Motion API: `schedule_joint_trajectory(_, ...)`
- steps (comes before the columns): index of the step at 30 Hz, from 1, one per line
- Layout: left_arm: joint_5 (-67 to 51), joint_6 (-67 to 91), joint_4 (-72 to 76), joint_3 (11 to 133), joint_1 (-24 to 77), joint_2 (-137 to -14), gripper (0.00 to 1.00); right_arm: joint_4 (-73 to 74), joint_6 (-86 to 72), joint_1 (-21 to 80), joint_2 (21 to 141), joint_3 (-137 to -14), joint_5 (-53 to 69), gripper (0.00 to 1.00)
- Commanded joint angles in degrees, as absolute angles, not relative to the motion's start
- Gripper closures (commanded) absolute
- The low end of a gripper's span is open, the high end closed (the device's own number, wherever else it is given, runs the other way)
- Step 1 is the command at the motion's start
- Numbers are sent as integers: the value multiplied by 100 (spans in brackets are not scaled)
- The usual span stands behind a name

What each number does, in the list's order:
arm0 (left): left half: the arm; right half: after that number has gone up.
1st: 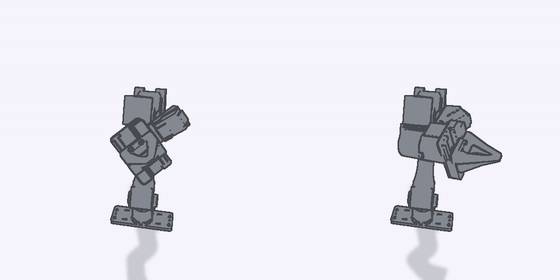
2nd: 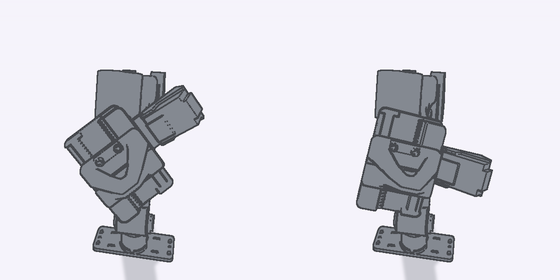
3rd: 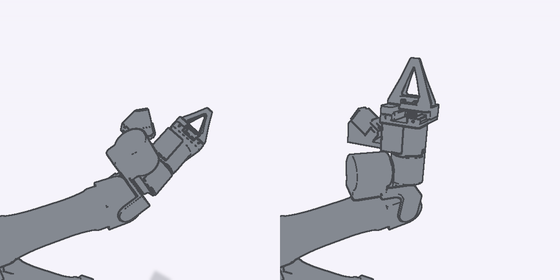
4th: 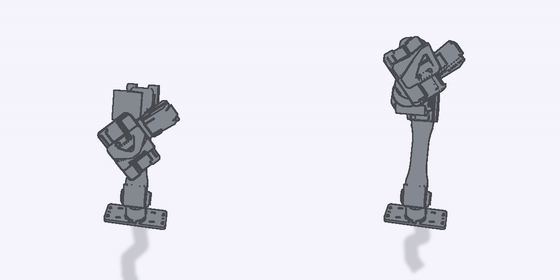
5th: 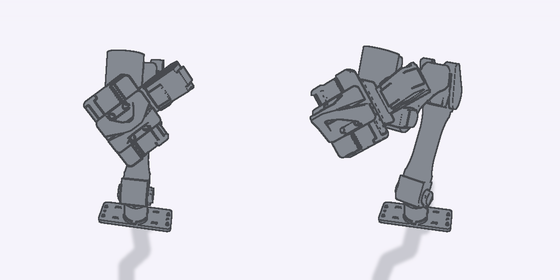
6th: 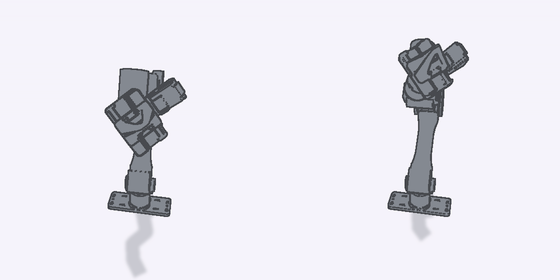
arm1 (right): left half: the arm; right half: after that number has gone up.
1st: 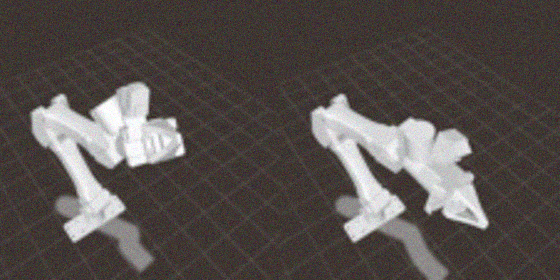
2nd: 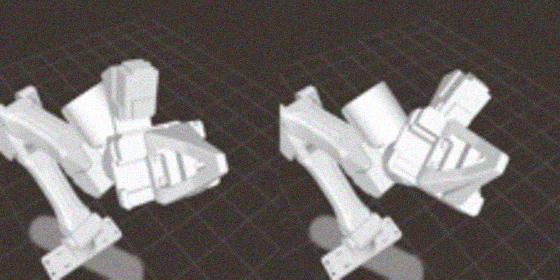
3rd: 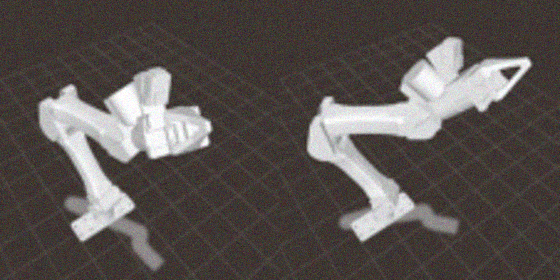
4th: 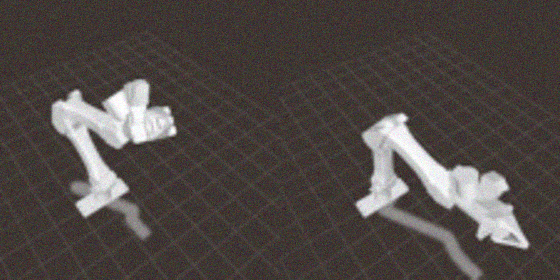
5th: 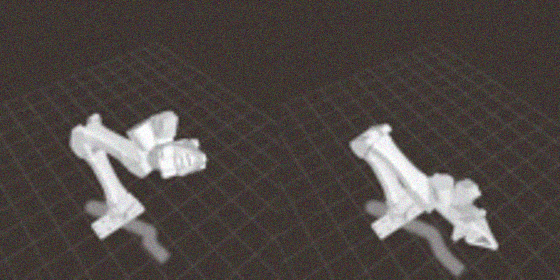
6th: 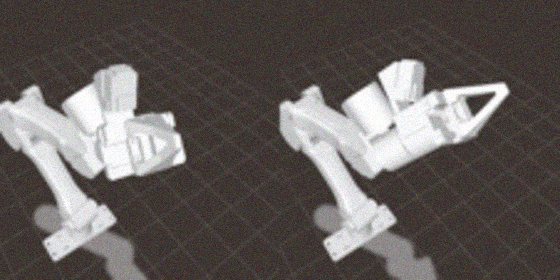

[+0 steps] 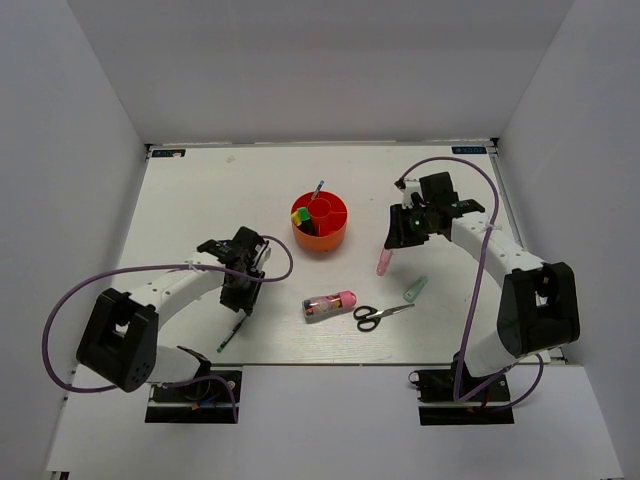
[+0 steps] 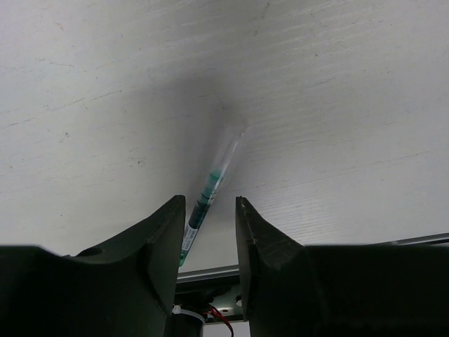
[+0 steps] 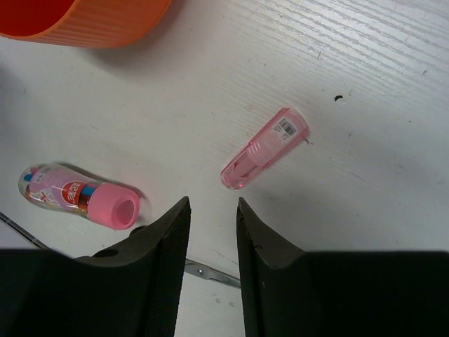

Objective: Sort the stationery into containers
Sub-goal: Pick up the pen from the corner of the board.

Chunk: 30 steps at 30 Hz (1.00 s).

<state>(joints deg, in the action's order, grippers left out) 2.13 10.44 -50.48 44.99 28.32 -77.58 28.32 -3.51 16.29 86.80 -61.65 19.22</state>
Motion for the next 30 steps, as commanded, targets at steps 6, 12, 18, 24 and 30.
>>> schedule_joint_trajectory(6,88,932,-4904,4535,2848,-7989,53,2698,-404,1582,8481,-6126,2100,64)
schedule_joint_trajectory(12,140,940,-5001,4482,2909,-8016,53,2716,-396,1530,8429,-6117,2153,64)
schedule_joint_trajectory(18,193,940,-5221,4289,2927,-7814,58,2742,-404,1521,8394,-6117,2206,64)
schedule_joint_trajectory(24,255,861,-5273,4192,2927,-7883,59,2707,-413,1494,8376,-6117,2276,64)
schedule_joint_trajectory(30,281,765,-5212,4192,2918,-8112,64,2698,-448,1450,8315,-6109,2312,64)
